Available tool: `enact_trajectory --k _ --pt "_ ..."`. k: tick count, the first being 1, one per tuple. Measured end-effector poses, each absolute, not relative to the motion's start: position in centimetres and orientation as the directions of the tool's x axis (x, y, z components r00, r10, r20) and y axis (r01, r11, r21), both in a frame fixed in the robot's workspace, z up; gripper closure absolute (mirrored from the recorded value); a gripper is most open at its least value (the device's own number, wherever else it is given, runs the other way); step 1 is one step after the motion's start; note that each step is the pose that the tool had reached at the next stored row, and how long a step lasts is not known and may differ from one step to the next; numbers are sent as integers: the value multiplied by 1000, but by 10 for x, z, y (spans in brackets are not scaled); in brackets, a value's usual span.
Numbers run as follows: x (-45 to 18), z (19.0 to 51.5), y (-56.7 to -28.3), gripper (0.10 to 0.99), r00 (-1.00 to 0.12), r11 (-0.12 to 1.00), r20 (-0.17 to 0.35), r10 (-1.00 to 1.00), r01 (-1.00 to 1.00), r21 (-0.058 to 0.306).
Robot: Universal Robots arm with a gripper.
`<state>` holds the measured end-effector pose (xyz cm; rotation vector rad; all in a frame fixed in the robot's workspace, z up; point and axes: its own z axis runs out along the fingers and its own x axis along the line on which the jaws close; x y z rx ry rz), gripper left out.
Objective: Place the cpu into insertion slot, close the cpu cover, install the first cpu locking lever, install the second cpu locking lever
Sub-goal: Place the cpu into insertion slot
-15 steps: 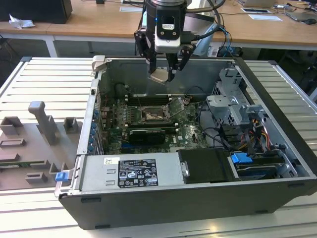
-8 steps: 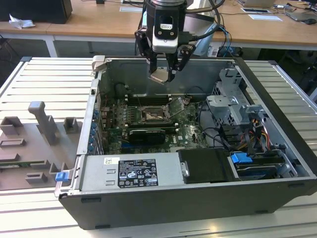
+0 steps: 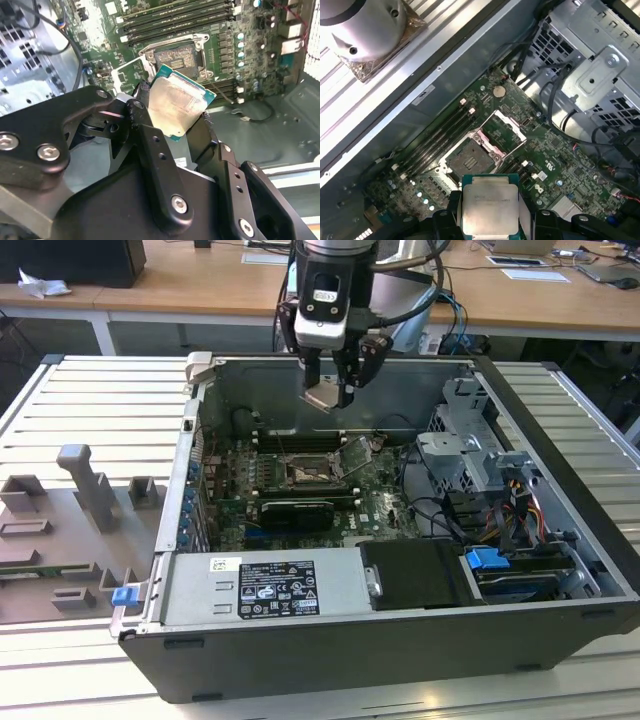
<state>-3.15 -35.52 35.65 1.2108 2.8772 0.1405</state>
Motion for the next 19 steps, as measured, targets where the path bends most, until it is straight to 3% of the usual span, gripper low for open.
enact_trajectory --k 19 --pt "-32 351 -355 545 -504 501 19 864 861 89"
